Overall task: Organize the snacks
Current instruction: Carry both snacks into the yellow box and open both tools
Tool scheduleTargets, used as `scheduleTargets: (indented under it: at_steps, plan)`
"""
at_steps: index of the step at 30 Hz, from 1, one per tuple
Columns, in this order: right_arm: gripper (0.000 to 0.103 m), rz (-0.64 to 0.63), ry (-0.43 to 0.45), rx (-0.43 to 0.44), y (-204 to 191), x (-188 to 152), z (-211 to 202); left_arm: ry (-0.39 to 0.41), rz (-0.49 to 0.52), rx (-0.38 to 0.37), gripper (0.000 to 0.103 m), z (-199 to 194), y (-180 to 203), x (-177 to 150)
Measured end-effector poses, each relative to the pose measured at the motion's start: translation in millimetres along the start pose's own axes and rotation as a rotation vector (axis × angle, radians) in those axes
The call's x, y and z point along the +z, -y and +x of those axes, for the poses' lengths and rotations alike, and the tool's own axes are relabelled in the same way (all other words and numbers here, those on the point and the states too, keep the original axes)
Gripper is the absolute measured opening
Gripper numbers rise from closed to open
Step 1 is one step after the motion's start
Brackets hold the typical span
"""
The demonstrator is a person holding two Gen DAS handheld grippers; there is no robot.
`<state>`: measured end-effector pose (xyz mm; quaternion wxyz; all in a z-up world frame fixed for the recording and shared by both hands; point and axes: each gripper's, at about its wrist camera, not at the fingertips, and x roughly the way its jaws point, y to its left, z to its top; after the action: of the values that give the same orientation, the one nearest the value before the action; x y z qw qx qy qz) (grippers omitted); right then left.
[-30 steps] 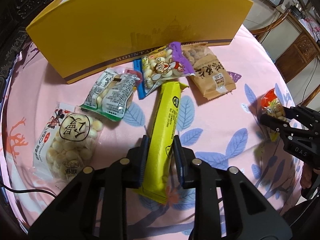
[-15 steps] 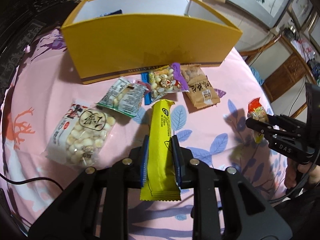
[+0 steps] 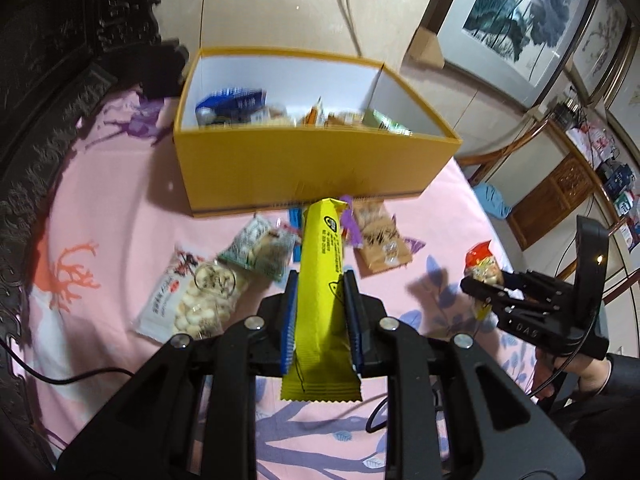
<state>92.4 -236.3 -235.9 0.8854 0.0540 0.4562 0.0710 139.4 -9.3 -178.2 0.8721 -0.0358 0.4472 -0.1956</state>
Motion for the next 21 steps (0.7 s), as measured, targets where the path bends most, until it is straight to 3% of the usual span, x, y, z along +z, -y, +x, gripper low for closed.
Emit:
scheduleTargets:
  at_steps: [11,21]
  plan:
    - [0.044,-0.020,0.202,0.049,-9.7,66.9,-50.0,0.145,0.034,-0.004,0.022,-38.6,10.2,52.0]
    - [0.044,-0.067,0.365,0.098,-17.0,158.8,-65.1,0.276,0.079,0.022,0.022,-41.2,13.4,136.2]
